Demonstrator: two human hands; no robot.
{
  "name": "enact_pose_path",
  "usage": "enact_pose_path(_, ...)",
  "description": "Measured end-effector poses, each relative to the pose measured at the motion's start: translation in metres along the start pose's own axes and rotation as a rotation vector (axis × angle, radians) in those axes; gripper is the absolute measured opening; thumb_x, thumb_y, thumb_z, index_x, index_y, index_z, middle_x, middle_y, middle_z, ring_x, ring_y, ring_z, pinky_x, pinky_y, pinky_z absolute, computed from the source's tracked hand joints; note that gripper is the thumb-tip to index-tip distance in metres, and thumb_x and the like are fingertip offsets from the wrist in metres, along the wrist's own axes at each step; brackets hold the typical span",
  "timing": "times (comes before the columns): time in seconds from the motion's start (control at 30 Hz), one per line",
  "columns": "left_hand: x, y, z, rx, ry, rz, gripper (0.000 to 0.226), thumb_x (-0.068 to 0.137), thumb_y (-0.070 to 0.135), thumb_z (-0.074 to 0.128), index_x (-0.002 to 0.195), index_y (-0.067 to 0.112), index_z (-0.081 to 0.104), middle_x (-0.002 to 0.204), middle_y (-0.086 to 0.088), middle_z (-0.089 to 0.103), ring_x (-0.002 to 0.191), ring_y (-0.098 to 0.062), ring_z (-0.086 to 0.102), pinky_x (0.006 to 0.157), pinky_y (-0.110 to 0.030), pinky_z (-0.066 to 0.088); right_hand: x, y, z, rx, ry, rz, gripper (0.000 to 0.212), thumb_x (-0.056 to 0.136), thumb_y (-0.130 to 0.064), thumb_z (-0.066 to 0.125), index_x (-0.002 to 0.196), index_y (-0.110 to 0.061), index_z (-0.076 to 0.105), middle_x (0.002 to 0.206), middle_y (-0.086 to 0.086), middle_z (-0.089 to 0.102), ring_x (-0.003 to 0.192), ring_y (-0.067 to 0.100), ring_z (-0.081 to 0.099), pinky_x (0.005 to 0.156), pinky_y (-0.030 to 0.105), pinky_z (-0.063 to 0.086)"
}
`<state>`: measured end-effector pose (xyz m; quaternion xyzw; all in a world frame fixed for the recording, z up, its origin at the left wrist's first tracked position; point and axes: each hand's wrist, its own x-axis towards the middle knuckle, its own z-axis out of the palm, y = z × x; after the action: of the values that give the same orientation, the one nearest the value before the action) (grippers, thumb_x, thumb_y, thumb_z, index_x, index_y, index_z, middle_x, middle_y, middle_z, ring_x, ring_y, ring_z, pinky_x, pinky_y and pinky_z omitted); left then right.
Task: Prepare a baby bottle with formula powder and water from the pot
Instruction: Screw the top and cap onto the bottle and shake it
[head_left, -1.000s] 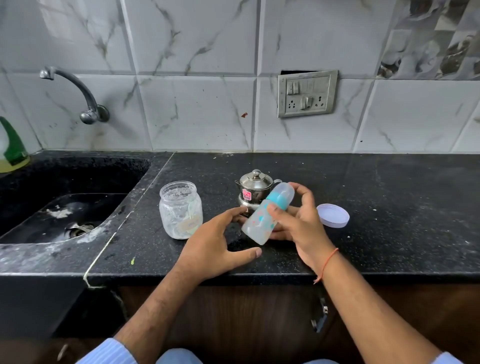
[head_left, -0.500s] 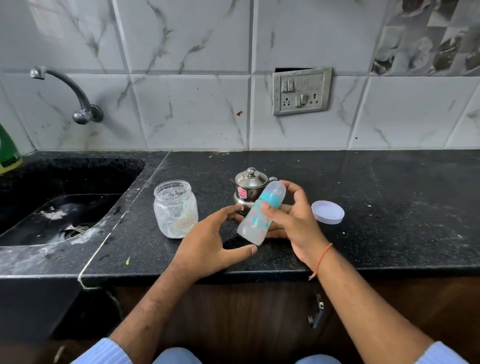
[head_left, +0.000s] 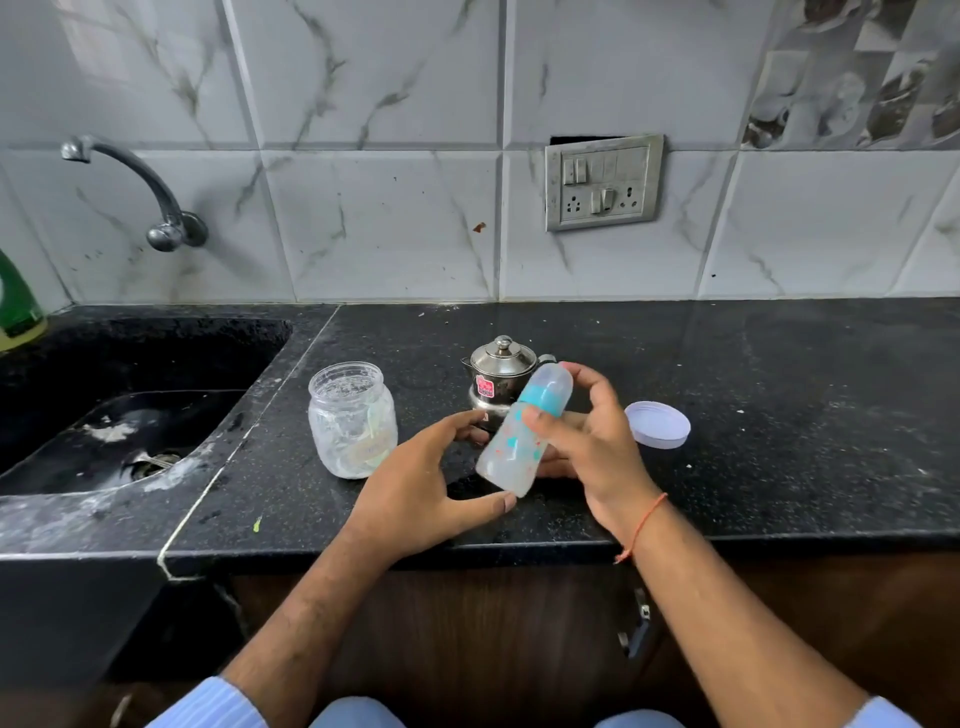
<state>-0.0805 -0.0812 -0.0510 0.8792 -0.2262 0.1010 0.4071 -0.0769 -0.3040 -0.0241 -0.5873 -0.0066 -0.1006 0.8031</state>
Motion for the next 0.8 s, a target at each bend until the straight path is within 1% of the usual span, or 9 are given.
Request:
enact_pose_path(0.13, 0.001, -0.002, 0.002, 0.004, 0.013, 0.02, 0.098, 0.073, 0.067, 0.094, 0.157, 0.04, 0.053, 0.135, 0.03, 0.068, 0.082, 0.003, 0.066, 0.075, -0.018, 0.046, 0.004, -0.001, -0.001, 0.217, 0.244, -0.041, 0.058, 0.095, -0.013, 0.079, 0.138, -0.026, 0.042, 0.116, 0.009, 0.076, 0.098, 0.034, 0.08, 0.067, 0.044, 0.066)
enact_pose_path(0.2, 0.001, -0.005, 0.003, -0.015, 0.013, 0.017, 0.1, 0.071, 0.072, 0.093, 0.157, 0.042, 0.053, 0.134, 0.028, 0.07, 0.102, -0.003, 0.068, 0.088, -0.019, 0.054, 0.002, -0.001, 0.003, 0.069, 0.098, -0.008, 0.06, 0.091, -0.011, 0.083, 0.136, -0.026, 0.046, 0.114, 0.016, 0.077, 0.096, 0.038, 0.08, 0.066, 0.045, 0.065)
enact_pose_path(0.27, 0.003, -0.005, 0.002, -0.007, 0.014, 0.012, 0.099, 0.069, 0.075, 0.093, 0.155, 0.041, 0.054, 0.127, 0.033, 0.072, 0.111, 0.009, 0.069, 0.101, -0.025, 0.058, -0.001, 0.005, 0.009, -0.069, 0.004, -0.01, 0.061, 0.086, -0.012, 0.087, 0.132, -0.027, 0.049, 0.104, 0.021, 0.079, 0.089, 0.038, 0.08, 0.063, 0.044, 0.064)
enact_pose_path(0.33, 0.002, -0.004, 0.001, 0.046, 0.016, -0.004, 0.086, 0.075, 0.065, 0.095, 0.149, 0.038, 0.06, 0.094, 0.047, 0.068, 0.085, 0.022, 0.063, 0.079, -0.009, 0.05, -0.003, 0.004, 0.016, -0.063, 0.043, -0.025, 0.061, 0.085, -0.017, 0.089, 0.13, -0.028, 0.049, 0.096, 0.016, 0.081, 0.079, 0.031, 0.08, 0.056, 0.037, 0.061)
enact_pose_path(0.43, 0.002, 0.002, 0.002, 0.08, -0.008, -0.043, 0.063, 0.083, 0.062, 0.09, 0.135, 0.036, 0.067, 0.067, 0.049, 0.057, 0.059, 0.017, 0.056, 0.054, -0.012, 0.036, -0.003, 0.005, 0.019, -0.13, 0.059, -0.079, 0.064, 0.081, -0.024, 0.093, 0.126, -0.032, 0.047, 0.095, 0.015, 0.08, 0.075, 0.029, 0.078, 0.05, 0.034, 0.056)
enact_pose_path(0.6, 0.003, 0.002, -0.003, 0.152, -0.044, -0.063, 0.057, 0.088, 0.074, 0.077, 0.131, 0.038, 0.067, 0.073, 0.044, 0.062, 0.062, 0.006, 0.06, 0.057, -0.023, 0.037, -0.006, 0.006, 0.019, -0.126, -0.126, -0.063, 0.069, 0.082, -0.033, 0.088, 0.136, -0.036, 0.046, 0.12, 0.012, 0.075, 0.102, 0.028, 0.079, 0.059, 0.037, 0.061)
enact_pose_path(0.67, 0.001, 0.0, -0.008, 0.023, -0.118, -0.093, 0.059, 0.088, 0.08, 0.069, 0.127, 0.035, 0.071, 0.074, 0.029, 0.07, 0.063, 0.0, 0.062, 0.059, -0.031, 0.045, -0.005, 0.005, 0.015, -0.081, -0.243, -0.035, 0.069, 0.091, -0.026, 0.082, 0.146, -0.036, 0.042, 0.13, 0.012, 0.073, 0.111, 0.03, 0.075, 0.068, 0.044, 0.063)
enact_pose_path(0.73, -0.002, -0.003, -0.011, -0.149, -0.198, -0.094, 0.061, 0.091, 0.083, 0.06, 0.118, 0.031, 0.076, 0.092, 0.011, 0.081, 0.078, -0.013, 0.072, 0.074, -0.048, 0.057, -0.005, 0.005, 0.01, -0.046, -0.338, -0.014, 0.072, 0.092, -0.018, 0.073, 0.152, -0.041, 0.039, 0.136, 0.016, 0.07, 0.118, 0.036, 0.071, 0.083, 0.054, 0.06)
enact_pose_path(0.8, -0.003, -0.004, -0.014, -0.245, -0.255, -0.085, 0.06, 0.098, 0.077, 0.053, 0.106, 0.023, 0.078, 0.1, 0.001, 0.083, 0.082, -0.02, 0.073, 0.079, -0.049, 0.058, -0.006, 0.005, 0.008, -0.045, -0.408, 0.006, 0.079, 0.092, -0.012, 0.072, 0.153, -0.049, 0.037, 0.137, 0.021, 0.068, 0.121, 0.04, 0.069, 0.09, 0.057, 0.059)
